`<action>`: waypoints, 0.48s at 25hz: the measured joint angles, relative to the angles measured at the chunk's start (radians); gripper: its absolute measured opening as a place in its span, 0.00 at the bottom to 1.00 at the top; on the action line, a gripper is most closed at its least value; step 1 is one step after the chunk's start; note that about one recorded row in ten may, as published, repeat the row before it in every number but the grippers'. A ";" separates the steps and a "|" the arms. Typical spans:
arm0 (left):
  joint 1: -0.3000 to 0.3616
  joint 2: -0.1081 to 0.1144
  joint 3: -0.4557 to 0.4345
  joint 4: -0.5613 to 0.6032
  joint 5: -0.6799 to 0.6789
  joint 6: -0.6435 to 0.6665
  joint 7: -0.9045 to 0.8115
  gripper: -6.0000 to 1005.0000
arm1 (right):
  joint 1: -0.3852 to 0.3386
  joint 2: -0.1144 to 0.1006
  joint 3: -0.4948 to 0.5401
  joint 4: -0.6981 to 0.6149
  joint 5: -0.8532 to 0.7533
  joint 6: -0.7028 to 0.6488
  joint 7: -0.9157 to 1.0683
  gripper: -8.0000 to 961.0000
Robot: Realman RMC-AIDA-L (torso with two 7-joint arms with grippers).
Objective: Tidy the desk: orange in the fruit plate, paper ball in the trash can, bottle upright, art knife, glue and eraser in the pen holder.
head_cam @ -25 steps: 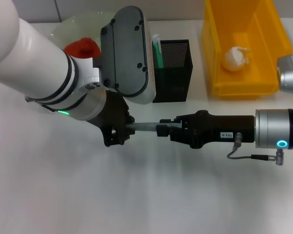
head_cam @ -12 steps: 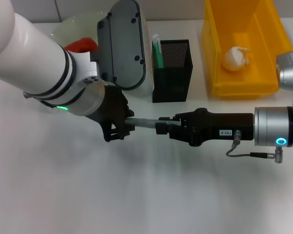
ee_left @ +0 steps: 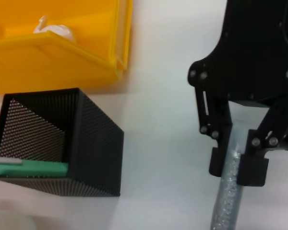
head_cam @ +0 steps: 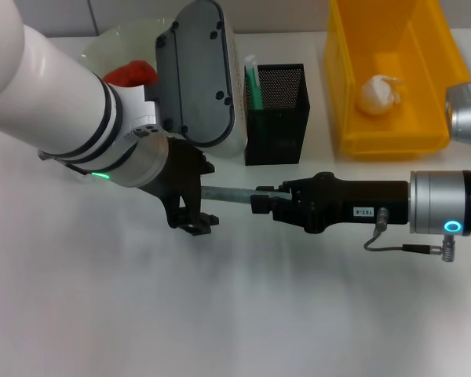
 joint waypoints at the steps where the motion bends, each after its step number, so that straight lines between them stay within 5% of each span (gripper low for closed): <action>1: 0.003 0.000 -0.005 0.000 -0.003 -0.004 0.000 0.54 | -0.002 0.000 0.001 0.000 0.000 0.000 0.000 0.18; 6: 0.048 0.004 -0.091 0.003 -0.112 -0.056 0.019 0.77 | -0.029 0.000 0.016 -0.008 0.006 -0.001 0.001 0.18; 12: 0.158 0.007 -0.280 -0.005 -0.392 -0.081 0.151 0.78 | -0.076 0.003 0.033 -0.046 0.006 -0.005 0.001 0.18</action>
